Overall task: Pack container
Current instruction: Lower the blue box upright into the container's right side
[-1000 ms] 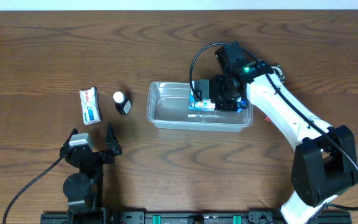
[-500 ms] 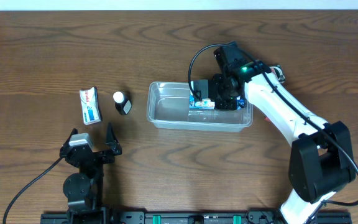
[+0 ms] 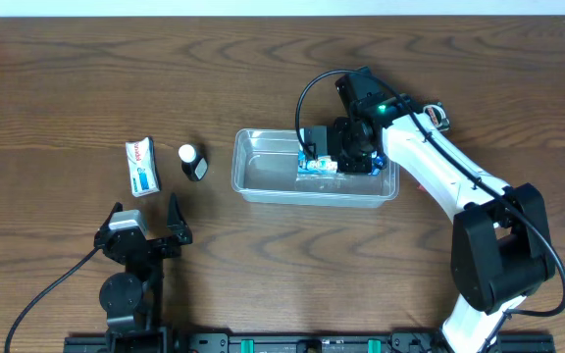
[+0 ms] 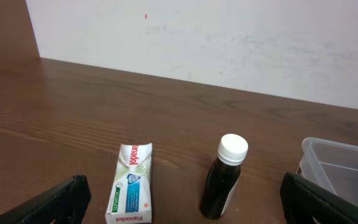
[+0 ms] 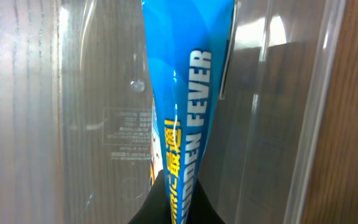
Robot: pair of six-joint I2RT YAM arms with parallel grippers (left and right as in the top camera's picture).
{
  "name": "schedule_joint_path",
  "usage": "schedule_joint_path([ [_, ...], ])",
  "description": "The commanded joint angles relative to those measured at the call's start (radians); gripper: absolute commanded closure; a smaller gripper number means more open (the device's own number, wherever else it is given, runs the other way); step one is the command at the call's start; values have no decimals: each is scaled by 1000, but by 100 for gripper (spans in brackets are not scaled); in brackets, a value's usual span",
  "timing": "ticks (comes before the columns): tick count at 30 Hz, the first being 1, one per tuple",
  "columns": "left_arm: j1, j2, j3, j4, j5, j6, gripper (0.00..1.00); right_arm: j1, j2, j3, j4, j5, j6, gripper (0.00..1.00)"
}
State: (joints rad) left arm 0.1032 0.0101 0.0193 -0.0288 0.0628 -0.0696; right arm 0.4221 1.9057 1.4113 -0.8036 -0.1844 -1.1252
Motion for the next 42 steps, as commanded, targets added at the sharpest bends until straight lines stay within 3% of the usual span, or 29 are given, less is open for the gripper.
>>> schedule_joint_path([
  [1,2,-5,-15,-37,3,17,2,3,45,-2,7,16,30,99],
  [8,2,-5,-15,-37,3,17,2,2,45,-2,6,58,127,99],
  [32,2,-5,-15,-37,3,17,2,-16,45,-2,-49,128,122,99],
  [37,2,-5,-15,-37,3,17,2,-15,45,-2,-50,127,123,77],
  [38,2,-5,-15,-37,3,17,2,-14,45,-2,-50,127,123,66],
  [42,2,-5,-15,-37,3,17,2,-3,45,-2,-58,128,122,63],
])
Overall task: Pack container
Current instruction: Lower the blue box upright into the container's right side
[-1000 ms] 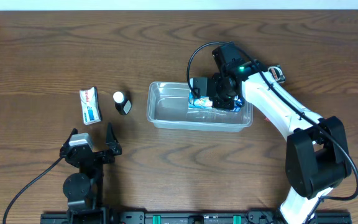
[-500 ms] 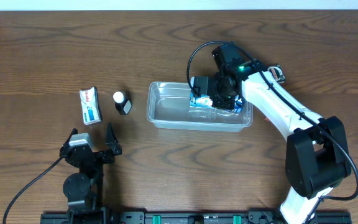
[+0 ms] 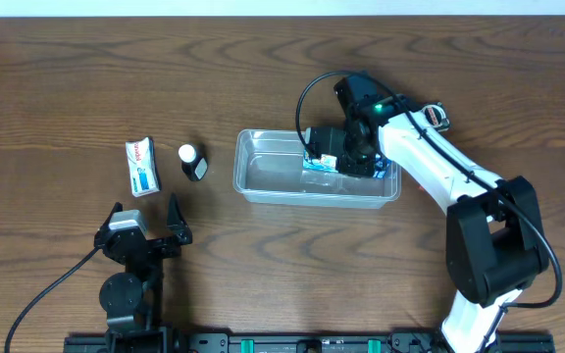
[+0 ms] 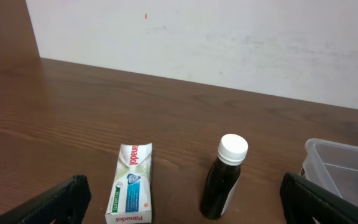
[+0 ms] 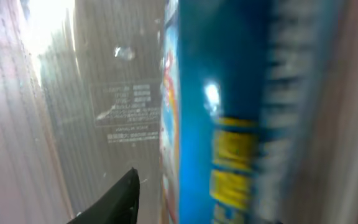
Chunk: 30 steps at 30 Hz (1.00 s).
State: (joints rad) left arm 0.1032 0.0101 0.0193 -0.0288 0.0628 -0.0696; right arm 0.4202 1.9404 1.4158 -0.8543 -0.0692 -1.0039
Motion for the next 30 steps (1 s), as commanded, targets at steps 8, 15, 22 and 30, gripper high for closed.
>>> schedule_joint_path([
  [8,2,-5,-15,-37,3,17,2,40,10,-6,-18,13,5,67],
  [15,2,-5,-15,-37,3,17,2,87,-13,-6,-26,13,25,73],
  [22,2,-5,-15,-37,3,17,2,124,-57,-6,-36,16,32,70],
  [30,2,-5,-15,-37,3,17,2,114,-69,-6,-37,56,49,66],
])
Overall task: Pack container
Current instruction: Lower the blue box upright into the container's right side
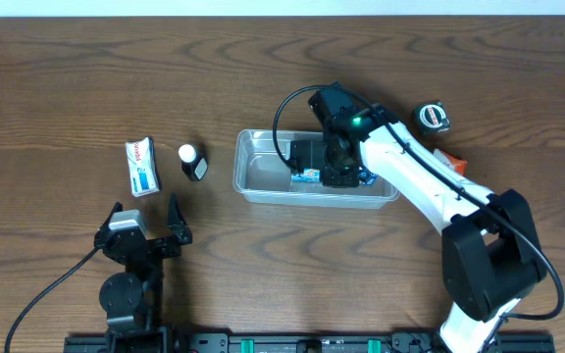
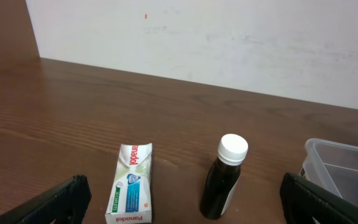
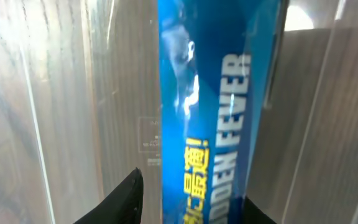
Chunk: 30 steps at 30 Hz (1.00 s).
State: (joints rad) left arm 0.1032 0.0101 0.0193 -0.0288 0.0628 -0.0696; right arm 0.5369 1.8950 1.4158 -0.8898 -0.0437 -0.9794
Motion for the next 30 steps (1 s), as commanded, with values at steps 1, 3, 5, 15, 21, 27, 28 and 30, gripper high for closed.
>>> schedule_joint_path([
  [1,2,-5,-15,-37,3,17,2,-3,-23,-6,-2,38,26,66],
  [3,2,-5,-15,-37,3,17,2,-3,-24,-6,-6,44,26,66],
  [5,2,-5,-15,-37,3,17,2,-3,-25,-6,-11,43,26,67],
  [15,2,-5,-15,-37,3,17,2,-10,-26,-6,-23,84,49,93],
  [21,2,-5,-15,-37,3,17,2,-38,-26,-6,-24,123,52,99],
  [27,2,-5,-15,-37,3,17,2,-82,-26,-6,-23,121,51,99],
  [28,2,-5,-15,-37,3,17,2,-88,-26,-6,-22,117,51,99],
  [30,2,-5,-15,-37,3,17,2,-93,-26,-6,-21,117,51,96],
])
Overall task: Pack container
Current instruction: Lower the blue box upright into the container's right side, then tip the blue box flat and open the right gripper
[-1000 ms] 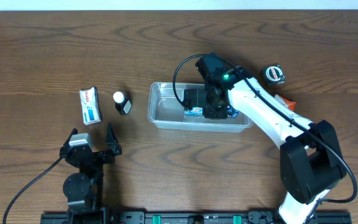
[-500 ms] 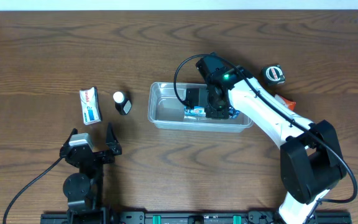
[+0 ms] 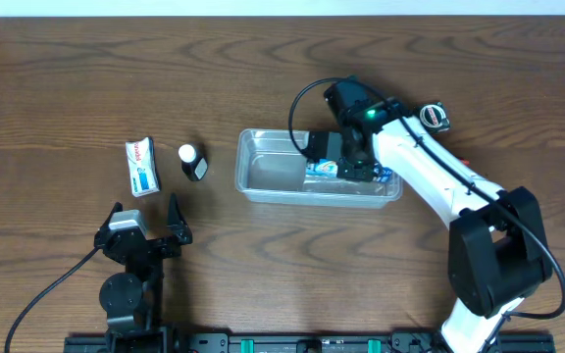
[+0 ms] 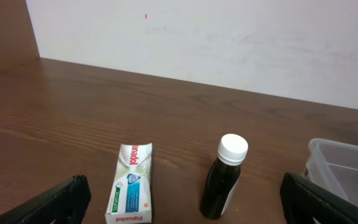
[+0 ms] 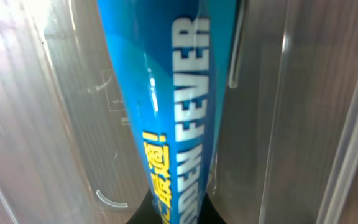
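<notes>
A clear plastic container [image 3: 263, 176] lies mid-table. My right gripper [image 3: 347, 160] reaches down into its right half, shut on a blue packet [image 3: 324, 169] with white and yellow lettering. In the right wrist view the blue packet [image 5: 166, 106] stands edge-on over the container's floor, pinched at the bottom by the right gripper [image 5: 174, 211]. Left of the container stand a dark bottle with a white cap [image 3: 193, 162] and a white Panadol box [image 3: 142, 167]. My left gripper [image 3: 145, 235] rests open near the front edge, facing the bottle [image 4: 225, 177] and the Panadol box [image 4: 129, 183].
A round tape measure [image 3: 432, 116] lies behind the right arm at the back right. A small orange thing [image 3: 459, 163] peeks out beside that arm. The container's corner [image 4: 344, 165] shows at the right of the left wrist view.
My right gripper has moved a little to the right inside the container, with the blue packet. Its fingers showed apart beside the packet; now they pinch it. The container sits slightly further right.
At first my right gripper held the blue packet in the container's right half. Then its fingers showed apart beside the packet, and it stood nearer the container's middle. Now it is back toward the right, shut on the packet. The left arm, bottle and box stayed put.
</notes>
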Robot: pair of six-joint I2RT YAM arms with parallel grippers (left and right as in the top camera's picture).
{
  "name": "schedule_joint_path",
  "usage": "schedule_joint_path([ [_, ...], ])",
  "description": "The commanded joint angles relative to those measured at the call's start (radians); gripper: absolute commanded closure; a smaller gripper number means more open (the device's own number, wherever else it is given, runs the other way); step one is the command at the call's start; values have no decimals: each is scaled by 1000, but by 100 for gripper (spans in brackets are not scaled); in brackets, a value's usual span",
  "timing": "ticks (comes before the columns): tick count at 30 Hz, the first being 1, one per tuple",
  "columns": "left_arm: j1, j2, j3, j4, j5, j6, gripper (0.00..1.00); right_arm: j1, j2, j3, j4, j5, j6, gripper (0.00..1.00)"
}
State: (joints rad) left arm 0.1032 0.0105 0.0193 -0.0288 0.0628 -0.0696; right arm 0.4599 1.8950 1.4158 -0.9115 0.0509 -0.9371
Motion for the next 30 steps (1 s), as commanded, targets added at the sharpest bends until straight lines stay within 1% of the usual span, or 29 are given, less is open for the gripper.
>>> schedule_joint_path([
  [1,2,-6,-15,-37,3,17,2,-16,-26,-6,2,21,9,92],
  [3,2,-6,-15,-37,3,17,2,-15,-26,-6,7,20,9,78],
  [4,2,-6,-15,-37,3,17,2,-15,-26,-6,9,20,9,75],
  [11,2,-6,-15,-37,3,17,2,0,-26,-6,-3,20,10,74],
  [12,2,-6,-15,-37,3,17,2,6,-27,-6,-5,20,10,72],
  [14,2,-6,-15,-37,3,17,2,20,-33,-6,-4,20,22,60],
  [18,2,-6,-15,-37,3,17,2,41,-53,-4,-6,21,62,52],
  [26,2,-6,-15,-37,3,17,2,55,-113,-4,-77,16,170,50],
  [30,2,-6,-15,-37,3,17,2,57,-126,-4,-130,-50,178,50],
])
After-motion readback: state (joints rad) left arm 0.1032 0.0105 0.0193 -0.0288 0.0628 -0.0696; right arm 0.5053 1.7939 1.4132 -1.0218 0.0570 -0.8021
